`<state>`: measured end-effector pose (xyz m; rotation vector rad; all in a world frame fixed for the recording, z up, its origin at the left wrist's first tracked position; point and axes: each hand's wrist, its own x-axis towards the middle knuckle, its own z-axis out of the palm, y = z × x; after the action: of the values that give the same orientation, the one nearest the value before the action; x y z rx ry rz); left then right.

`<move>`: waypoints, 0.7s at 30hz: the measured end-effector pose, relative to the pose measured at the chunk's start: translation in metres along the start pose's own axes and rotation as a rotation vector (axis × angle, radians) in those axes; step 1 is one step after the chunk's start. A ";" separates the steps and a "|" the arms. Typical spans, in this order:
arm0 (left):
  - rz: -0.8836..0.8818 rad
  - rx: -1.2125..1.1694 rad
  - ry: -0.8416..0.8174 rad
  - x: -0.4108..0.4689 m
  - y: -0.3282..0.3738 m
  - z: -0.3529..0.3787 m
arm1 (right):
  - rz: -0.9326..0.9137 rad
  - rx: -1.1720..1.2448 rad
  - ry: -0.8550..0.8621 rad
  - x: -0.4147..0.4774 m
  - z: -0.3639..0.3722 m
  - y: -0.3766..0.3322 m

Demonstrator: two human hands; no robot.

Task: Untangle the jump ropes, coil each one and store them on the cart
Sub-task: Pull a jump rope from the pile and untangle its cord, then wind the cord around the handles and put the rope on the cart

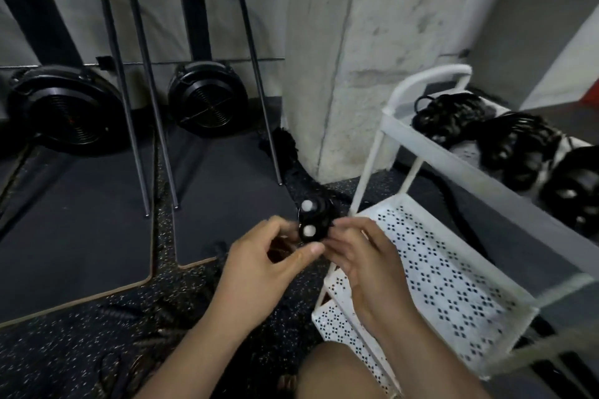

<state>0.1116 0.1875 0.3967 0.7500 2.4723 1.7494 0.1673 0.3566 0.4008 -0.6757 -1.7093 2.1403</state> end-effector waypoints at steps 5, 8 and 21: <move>0.082 0.108 -0.062 0.012 0.003 0.068 | 0.123 0.124 0.074 -0.021 -0.020 0.013; 0.038 0.088 -0.149 0.007 0.005 0.087 | 0.171 0.192 0.067 -0.038 -0.033 0.017; 0.090 -0.012 -0.095 0.007 0.032 0.116 | 0.060 0.037 0.143 -0.029 -0.070 0.006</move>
<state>0.1508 0.3011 0.3843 0.9345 2.4002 1.7115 0.2298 0.3980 0.3878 -0.8573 -1.5903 2.1023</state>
